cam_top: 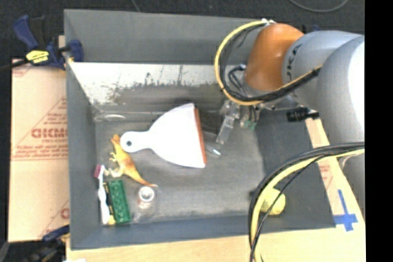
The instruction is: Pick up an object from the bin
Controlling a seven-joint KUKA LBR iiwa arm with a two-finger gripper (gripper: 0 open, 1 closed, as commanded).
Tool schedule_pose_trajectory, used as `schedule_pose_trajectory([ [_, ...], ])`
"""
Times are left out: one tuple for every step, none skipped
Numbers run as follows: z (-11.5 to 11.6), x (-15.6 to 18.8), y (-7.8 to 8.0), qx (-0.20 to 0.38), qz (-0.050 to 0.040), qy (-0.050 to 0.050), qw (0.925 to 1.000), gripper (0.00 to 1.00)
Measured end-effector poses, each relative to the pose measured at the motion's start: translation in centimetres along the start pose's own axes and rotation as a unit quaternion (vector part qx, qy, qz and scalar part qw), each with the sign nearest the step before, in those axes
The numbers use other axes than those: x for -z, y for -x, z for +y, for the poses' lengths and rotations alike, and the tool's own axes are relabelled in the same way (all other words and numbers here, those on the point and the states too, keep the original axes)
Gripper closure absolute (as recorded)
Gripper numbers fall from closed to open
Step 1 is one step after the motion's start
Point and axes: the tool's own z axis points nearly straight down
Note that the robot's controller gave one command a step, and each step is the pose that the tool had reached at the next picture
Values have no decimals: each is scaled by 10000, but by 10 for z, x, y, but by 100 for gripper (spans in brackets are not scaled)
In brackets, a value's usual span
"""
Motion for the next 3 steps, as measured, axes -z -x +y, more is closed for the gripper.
schedule_pose_trajectory([
  [-1,6,0,5,-6,-4,10000,100],
  [-2,51,-1,7,21,-7,10000,100],
  [-2,82,1,12,6,-3,10000,100],
])
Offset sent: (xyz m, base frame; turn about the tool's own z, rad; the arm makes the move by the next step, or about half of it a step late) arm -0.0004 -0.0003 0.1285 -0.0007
